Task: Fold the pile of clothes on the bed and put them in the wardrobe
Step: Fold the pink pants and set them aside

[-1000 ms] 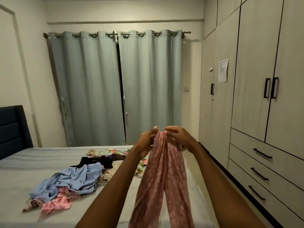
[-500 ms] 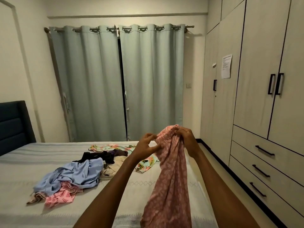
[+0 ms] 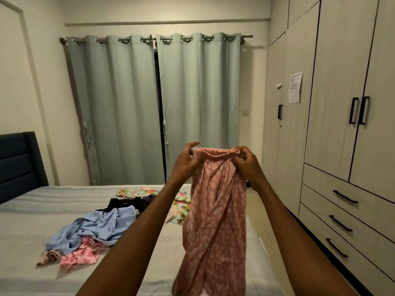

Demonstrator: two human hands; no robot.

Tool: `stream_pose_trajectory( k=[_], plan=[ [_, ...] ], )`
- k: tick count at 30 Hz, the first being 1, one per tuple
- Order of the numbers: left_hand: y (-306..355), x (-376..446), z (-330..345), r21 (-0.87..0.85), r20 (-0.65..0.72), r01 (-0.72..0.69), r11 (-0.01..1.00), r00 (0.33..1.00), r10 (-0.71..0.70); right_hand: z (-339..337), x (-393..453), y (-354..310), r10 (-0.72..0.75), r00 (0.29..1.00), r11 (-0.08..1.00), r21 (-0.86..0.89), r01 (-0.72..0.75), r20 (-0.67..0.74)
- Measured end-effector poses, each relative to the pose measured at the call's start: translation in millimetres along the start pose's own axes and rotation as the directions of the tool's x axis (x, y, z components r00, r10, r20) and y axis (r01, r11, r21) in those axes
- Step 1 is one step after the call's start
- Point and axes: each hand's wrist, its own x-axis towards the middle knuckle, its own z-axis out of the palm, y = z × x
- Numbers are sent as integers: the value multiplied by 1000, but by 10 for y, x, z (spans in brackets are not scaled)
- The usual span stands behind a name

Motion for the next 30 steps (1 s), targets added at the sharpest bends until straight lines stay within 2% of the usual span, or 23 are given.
stream_pose_trajectory(
  k=[4,6,9,12,15,18,21,24,26,28,30],
  plan=[
    [159,217,-150,-36,-65,65,997,996,-68,-16,113,-251,-39,997,999,2,39,70],
    [262,261,-257,-58,-53,98,993,993,-102,-20,185,-348,-47,997,999,-8,48,62],
    [347,317,-435,-52,71,198,979,978,-194,-26,320,-474,-65,997,997,-31,67,48],
    [369,351,-587,-25,241,269,963,936,-255,-34,405,-577,-43,993,996,-72,51,109],
    [299,345,-716,-8,359,315,949,887,-291,-80,418,-646,70,984,979,-199,-36,164],
    [193,320,-814,1,546,441,897,752,-370,-154,397,-652,211,944,937,-326,-122,254],
    [57,322,-848,-25,664,589,808,614,-427,-173,413,-574,361,853,925,-259,-277,378],
    [-80,350,-815,-90,732,697,712,530,-427,-116,487,-408,461,762,874,-83,-479,455],
    [-192,376,-722,-130,750,755,643,499,-435,-51,564,-225,511,726,831,-48,-555,460],
    [-350,397,-547,-103,713,783,613,488,-504,40,648,19,553,710,806,-65,-588,436],
    [-589,425,-322,-47,600,725,688,571,-560,149,700,252,567,731,807,-82,-584,380]
  ],
)
